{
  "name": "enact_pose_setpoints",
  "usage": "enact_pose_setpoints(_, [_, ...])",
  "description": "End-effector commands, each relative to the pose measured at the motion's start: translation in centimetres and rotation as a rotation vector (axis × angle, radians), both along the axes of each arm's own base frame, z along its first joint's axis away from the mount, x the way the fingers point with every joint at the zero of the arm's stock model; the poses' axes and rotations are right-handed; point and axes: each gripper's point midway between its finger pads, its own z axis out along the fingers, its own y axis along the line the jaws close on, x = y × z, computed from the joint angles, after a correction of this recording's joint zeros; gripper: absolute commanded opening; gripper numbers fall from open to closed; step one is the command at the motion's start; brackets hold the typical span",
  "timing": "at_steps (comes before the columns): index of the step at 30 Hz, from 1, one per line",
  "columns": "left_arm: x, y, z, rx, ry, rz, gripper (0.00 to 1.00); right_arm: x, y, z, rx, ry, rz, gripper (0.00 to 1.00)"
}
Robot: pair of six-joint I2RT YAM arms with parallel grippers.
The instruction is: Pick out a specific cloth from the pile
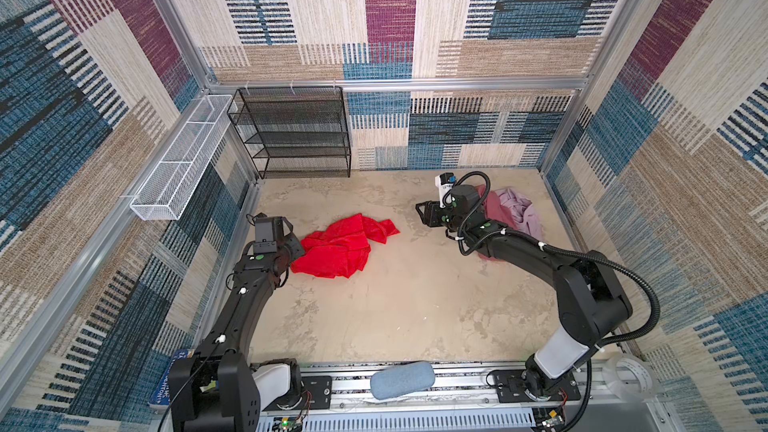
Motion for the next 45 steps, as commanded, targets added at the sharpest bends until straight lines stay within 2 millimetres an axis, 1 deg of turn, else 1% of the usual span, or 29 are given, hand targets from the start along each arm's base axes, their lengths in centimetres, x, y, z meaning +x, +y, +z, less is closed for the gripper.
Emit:
enact_pose_setpoints(1, [0.1,-0.5,1.7,-0.016,-0.02,-0.023,0.45,0.5,-0.4,0.9,-0.006,-0.037,-0.027,0.57])
enact_pose_setpoints(3, [0.6,-1.3,2.8,-0.029,-0.041,-0.066,0.45,0.6,-0.6,0.8,-0.007,-0.039,-0.038,0.57])
enact_pose_setpoints(5, [1.1,-2.6,3.5,-0.053,-0.06,-0.111,0.45,0.7,-0.3,0.6,0.002,-0.036,-0.033,0.57])
enact_pose_setpoints(7, [1.6,-4.4,4.0,-0.043,-0.07,-0.164,0.45,0.9,-0.1,0.5,0.002,-0.031,-0.025,0.57])
enact_pose_setpoints(11, [2.8,-9.1,4.1,0.011,-0.08,-0.312,0.45,0.9,-0.1,-0.1,-0.003,-0.031,-0.023,0.56])
enact_pose_setpoints(14, [3.9,-13.2,4.0,-0.017,-0.089,-0.427,0.45,0.3,-0.5,-0.2,0.008,-0.027,-0.033,0.56])
enact_pose_setpoints(16, [4.7,-16.0,3.7,-0.03,-0.08,-0.505,0.43,-0.2,-0.8,-0.1,0.007,-0.028,-0.033,0.56])
enact_pose_setpoints(17, [5.0,-17.1,3.5,-0.026,-0.077,-0.536,0.43,-0.4,-1.0,0.0,0.004,-0.033,-0.034,0.56])
enact_pose_setpoints(19, [5.8,-19.9,2.8,-0.004,-0.067,-0.604,0.42,-0.7,-1.5,0.4,-0.006,-0.048,-0.048,0.57])
enact_pose_setpoints(21, [6.5,-22.1,1.9,0.003,-0.045,-0.645,0.37,-0.9,-2.1,0.7,-0.015,-0.057,-0.069,0.57])
enact_pose_setpoints(25, [7.7,-27.1,0.4,-0.025,-0.03,-0.728,0.34,-1.1,-2.7,1.5,-0.031,-0.078,-0.082,0.57])
enact_pose_setpoints(27, [8.2,-28.8,-0.5,-0.024,-0.018,-0.748,0.33,-1.1,-3.1,1.6,-0.037,-0.082,-0.091,0.57])
enact_pose_setpoints(30, [9.2,-30.4,-1.7,-0.032,0.002,-0.763,0.34,-1.3,-3.4,1.7,-0.039,-0.08,-0.095,0.57])
enact_pose_setpoints(32, [9.8,-30.6,-2.8,-0.021,0.019,-0.755,0.38,-1.6,-3.6,1.6,-0.034,-0.082,-0.096,0.57])
enact_pose_setpoints(37, [11.1,-30.7,-5.3,0.022,0.075,-0.741,0.43,-2.2,-4.1,1.3,-0.037,-0.07,-0.1,0.57])
enact_pose_setpoints(40, [11.6,-30.4,-6.8,0.055,0.123,-0.72,0.44,-2.3,-4.6,1.2,-0.041,-0.076,-0.109,0.58])
enact_pose_setpoints(45, [12.1,-30.2,-8.4,0.087,0.163,-0.713,0.43,-2.2,-4.9,1.3,-0.031,-0.076,-0.109,0.58])
